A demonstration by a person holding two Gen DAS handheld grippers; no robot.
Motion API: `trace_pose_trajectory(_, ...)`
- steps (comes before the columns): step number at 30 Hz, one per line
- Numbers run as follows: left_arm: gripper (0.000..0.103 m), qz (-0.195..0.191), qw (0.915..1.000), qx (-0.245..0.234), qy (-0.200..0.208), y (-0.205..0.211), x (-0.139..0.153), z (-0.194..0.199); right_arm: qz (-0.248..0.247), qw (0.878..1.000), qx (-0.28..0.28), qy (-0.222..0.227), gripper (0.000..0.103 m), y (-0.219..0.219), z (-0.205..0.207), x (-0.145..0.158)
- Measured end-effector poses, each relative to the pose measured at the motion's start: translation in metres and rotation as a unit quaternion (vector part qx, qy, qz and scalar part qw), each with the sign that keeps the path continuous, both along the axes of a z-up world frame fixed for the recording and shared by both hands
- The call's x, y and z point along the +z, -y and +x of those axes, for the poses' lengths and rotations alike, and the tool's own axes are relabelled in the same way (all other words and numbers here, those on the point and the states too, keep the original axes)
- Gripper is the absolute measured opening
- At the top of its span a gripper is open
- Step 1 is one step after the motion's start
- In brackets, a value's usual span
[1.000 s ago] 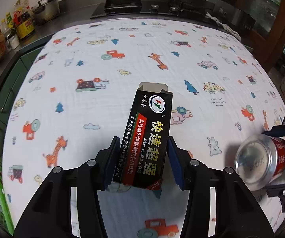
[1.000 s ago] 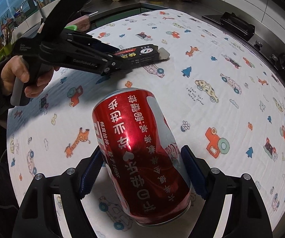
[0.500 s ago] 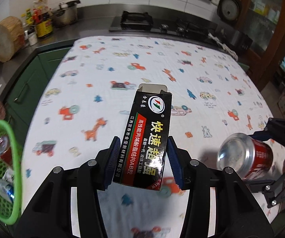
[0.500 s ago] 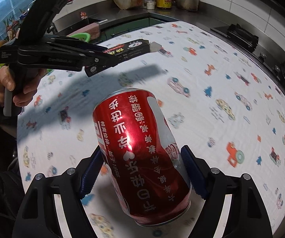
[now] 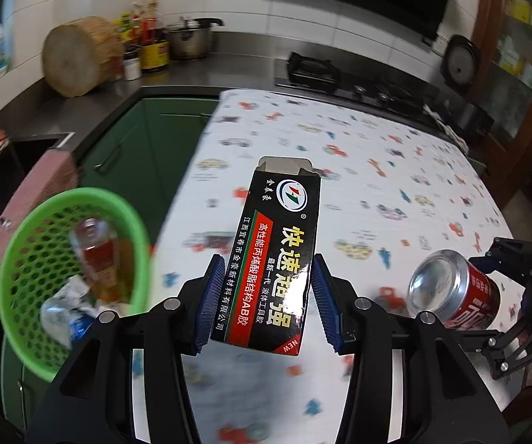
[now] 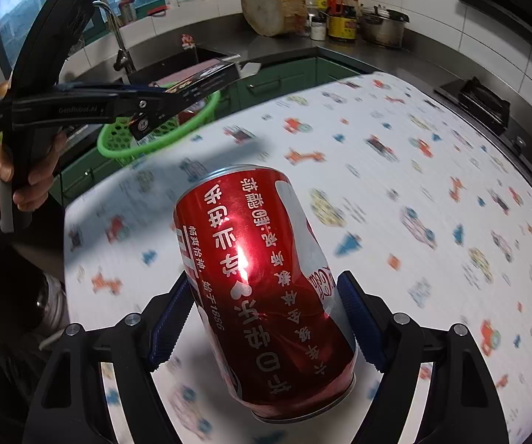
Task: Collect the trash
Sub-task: 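Lift the snack pack and cola can and carry both over the green basket, then open the left gripper to drop the snack pack while the right gripper drops the cola can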
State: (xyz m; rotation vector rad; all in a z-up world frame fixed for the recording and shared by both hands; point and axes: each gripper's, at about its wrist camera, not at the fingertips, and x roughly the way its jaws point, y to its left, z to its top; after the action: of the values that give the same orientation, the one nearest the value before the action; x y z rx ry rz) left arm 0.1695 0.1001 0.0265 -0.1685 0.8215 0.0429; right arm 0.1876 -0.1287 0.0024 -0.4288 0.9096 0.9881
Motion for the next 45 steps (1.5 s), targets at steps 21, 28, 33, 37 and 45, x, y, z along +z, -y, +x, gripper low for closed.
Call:
trace_pose_trajectory(21,0.048,-0.011,0.9934,0.114,-0.012,-0.143,-0.029,-0.059,0.013,0.999,0.037,-0.019,0.076,-0.141,-0.017,-0.004)
trace_pose_trajectory(28,0.048,-0.018,0.9894,0.142,-0.024,-0.177,-0.039,-0.06,0.022,0.999,0.038,-0.026,0.076,-0.176,-0.013,-0.003)
trace_pose_trajectory(33,0.048,-0.031,0.9861,0.16,-0.032,-0.195,-0.046,-0.058,0.031,0.998,0.037,-0.033,0.076,-0.196,-0.01,-0.002)
trace_pose_trajectory(37,0.049,-0.044,0.983,0.173,-0.042,-0.208,-0.055,-0.057,0.04,0.998,0.034,-0.041,0.076,-0.206,-0.006,-0.001)
trace_pose_trajectory(45,0.059,-0.065,0.9774,0.196,-0.045,-0.225,-0.066,-0.068,0.049,0.997,0.038,-0.045,0.076,-0.231,-0.006,0.002)
